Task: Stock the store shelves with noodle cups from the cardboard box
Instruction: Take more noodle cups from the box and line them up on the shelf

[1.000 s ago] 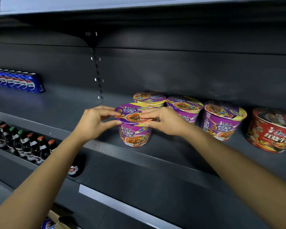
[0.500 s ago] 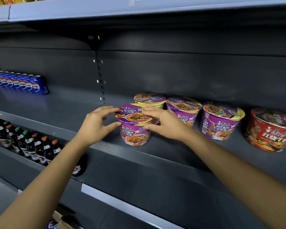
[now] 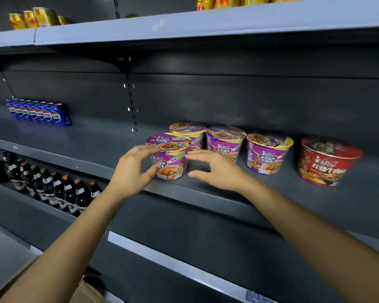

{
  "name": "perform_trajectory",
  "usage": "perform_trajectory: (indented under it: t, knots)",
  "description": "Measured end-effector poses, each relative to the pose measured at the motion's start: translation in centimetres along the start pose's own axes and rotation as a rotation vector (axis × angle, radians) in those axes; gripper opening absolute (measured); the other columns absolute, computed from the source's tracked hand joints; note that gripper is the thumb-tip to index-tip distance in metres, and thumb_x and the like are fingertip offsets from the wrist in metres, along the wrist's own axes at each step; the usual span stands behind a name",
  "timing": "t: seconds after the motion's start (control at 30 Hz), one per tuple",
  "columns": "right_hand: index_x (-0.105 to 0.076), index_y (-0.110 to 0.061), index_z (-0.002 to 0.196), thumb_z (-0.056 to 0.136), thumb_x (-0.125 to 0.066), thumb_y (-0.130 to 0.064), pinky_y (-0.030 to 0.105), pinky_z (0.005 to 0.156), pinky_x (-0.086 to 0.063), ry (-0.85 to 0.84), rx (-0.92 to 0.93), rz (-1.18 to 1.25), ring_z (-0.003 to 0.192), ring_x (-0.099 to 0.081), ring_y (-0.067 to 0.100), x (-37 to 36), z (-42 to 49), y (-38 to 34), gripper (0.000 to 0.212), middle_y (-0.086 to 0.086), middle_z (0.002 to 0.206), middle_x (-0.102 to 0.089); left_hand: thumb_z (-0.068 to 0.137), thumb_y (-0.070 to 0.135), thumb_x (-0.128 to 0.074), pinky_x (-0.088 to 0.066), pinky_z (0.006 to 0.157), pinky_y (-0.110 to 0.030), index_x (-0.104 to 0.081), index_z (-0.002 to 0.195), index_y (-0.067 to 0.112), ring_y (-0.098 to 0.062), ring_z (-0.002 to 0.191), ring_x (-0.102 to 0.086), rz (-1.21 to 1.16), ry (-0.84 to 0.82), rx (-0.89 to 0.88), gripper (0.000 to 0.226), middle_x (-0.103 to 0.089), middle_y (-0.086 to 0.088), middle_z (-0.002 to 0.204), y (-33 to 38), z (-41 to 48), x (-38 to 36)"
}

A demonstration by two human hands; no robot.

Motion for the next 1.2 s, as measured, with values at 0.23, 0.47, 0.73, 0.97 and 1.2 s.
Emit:
perform_trajectory:
  t: [0.23, 0.47, 0.73, 0.97, 1.2]
  knots:
    - [-0.056, -0.024, 0.131, 0.087, -0.066, -0.031, 0.012, 0.103, -0.025, -0.064, -0.056, 0.012, 0.129, -0.043, 0.005, 1.0, -7.8, -0.4, 0.045, -0.009, 0.138, -0.052, 0.079, 0.050, -0.046, -0.032, 0.094, -0.011, -0.066, 0.117, 0.013, -0.020, 0.110, -0.058, -0.006, -0.088, -0.013, 0.056, -0.066, -0.004, 0.115, 6.5, -5.6, -1.5]
    - [-0.061, -0.026, 0.125, 0.086, -0.068, -0.033, 0.025, 0.099, -0.044, -0.135, -0.098, 0.120, 0.114, -0.057, 0.007, -1.2, -13.9, -1.1, 0.040, -0.007, 0.125, -0.063, 0.084, 0.043, -0.054, -0.032, 0.095, -0.014, -0.067, 0.116, 0.015, -0.017, 0.112, -0.058, 0.022, -0.219, 0.050, 0.045, -0.065, -0.002, 0.118, 10.2, -13.0, -3.4]
    - [-0.060, -0.028, 0.126, 0.085, -0.068, -0.035, 0.031, 0.100, -0.045, -0.259, -0.099, 0.200, 0.114, -0.056, 0.007, -8.0, -16.5, -2.8, 0.042, -0.004, 0.125, -0.063, 0.091, 0.034, -0.060, -0.039, 0.094, -0.023, -0.061, 0.125, 0.015, -0.019, 0.117, -0.056, 0.048, -0.334, 0.140, 0.038, -0.061, -0.004, 0.127, 8.6, -19.2, -4.7]
    - [-0.060, -0.026, 0.126, 0.086, -0.066, -0.035, 0.031, 0.105, -0.041, -0.354, -0.161, 0.265, 0.122, -0.052, 0.010, -16.2, -17.5, -3.2, 0.042, -0.006, 0.131, -0.059, 0.086, 0.059, -0.039, -0.037, 0.094, -0.018, -0.063, 0.123, 0.018, -0.014, 0.117, -0.057, -0.010, -0.390, 0.310, 0.060, -0.062, 0.001, 0.128, 3.7, -25.5, -5.3]
    - [-0.056, -0.022, 0.132, 0.090, -0.063, -0.035, 0.023, 0.105, -0.038, -0.502, -0.210, 0.357, 0.126, -0.047, 0.005, -25.9, -20.5, -4.6, 0.044, -0.008, 0.135, -0.054, 0.088, 0.054, -0.036, -0.036, 0.096, -0.017, -0.061, 0.126, 0.013, -0.015, 0.120, -0.055, -0.084, -0.457, 0.448, 0.061, -0.060, -0.003, 0.129, -1.7, -33.4, -7.2]
Point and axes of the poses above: each hand's wrist, its own z-axis towards the middle knuckle, its own x-axis out of the back of the hand, y = z × x, the point moved 9 cm from there along z, towards the middle knuckle
